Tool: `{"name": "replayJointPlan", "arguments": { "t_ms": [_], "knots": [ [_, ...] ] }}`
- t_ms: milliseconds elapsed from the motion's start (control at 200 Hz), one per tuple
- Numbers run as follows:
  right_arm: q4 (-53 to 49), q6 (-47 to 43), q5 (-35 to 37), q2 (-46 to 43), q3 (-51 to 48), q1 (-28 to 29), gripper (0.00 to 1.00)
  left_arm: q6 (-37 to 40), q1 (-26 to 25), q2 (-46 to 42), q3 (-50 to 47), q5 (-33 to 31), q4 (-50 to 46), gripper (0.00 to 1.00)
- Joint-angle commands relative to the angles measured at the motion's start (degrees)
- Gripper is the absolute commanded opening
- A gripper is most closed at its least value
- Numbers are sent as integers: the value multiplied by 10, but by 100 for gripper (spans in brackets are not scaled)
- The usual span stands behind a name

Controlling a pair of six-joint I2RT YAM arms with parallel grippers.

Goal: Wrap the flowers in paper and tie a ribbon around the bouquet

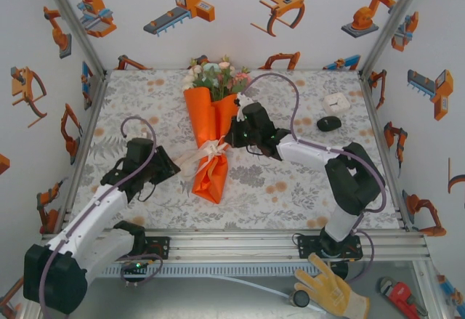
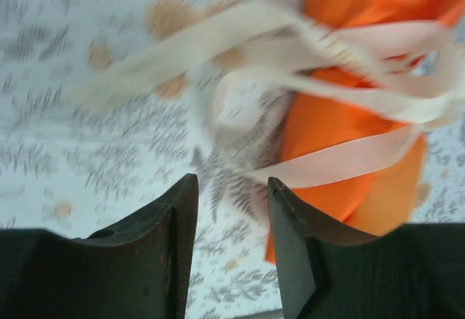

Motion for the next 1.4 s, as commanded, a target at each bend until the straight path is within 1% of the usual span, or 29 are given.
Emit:
{"name": "replayJointPlan", "arguments": {
  "t_ms": [0, 70, 130, 205, 265, 340, 426, 596, 641, 746, 866, 956, 1051, 1101, 1156, 1191, 1287, 1367, 1397],
  "knots": [
    [28, 8, 0, -14, -4, 2, 0, -73, 3, 25, -15, 29, -3, 42],
    [30, 9, -1, -14, -6, 2, 0, -70, 2, 74, -13, 57, 24, 44],
    [30, 9, -4, -15, -6, 2, 0, -68, 0, 107, -13, 67, 64, 49],
    [32, 12, -6, -17, -9, 3, 0, -69, -3, 124, -21, 90, 125, 54],
    [31, 12, -8, -18, -9, 2, 0, -70, -6, 125, -20, 87, 142, 55],
    [32, 13, -7, -21, -10, 5, 0, -73, -7, 118, -21, 71, 143, 56],
    [31, 11, -8, -22, -11, 6, 0, -74, -7, 105, -22, 68, 141, 55],
    [31, 8, -7, -24, -11, 6, 0, -118, -4, 78, -30, 24, 123, 54],
    [32, 8, -7, -24, -12, 6, 0, -132, -4, 84, -27, 9, 117, 61],
    [32, 9, -9, -22, -11, 6, 0, -134, -4, 123, -7, 6, 113, 63],
    [33, 9, -9, -19, -9, 6, 0, -139, -3, 160, -1, 38, 154, 63],
    [33, 10, -10, -19, -9, 7, 0, -145, -4, 164, -5, 37, 172, 62],
    [34, 10, -10, -21, -11, 7, 0, -146, -3, 164, -9, 33, 181, 52],
    [33, 10, -10, -22, -10, 7, 0, -146, -1, 172, -7, 34, 181, 50],
    [32, 9, -11, -22, -10, 7, 0, -148, 0, 183, -5, 32, 179, 50],
    [32, 9, -11, -23, -10, 7, 0, -147, 0, 187, -5, 35, 185, 53],
    [31, 9, -12, -24, -10, 7, 0, -138, 0, 194, -11, 63, 240, 64],
    [30, 9, -12, -23, -10, 7, 0, -137, 1, 201, -6, 59, 241, 88],
    [29, 8, -12, -24, -10, 7, 0, -134, 1, 201, -5, 53, 240, 92]
  ]
}}
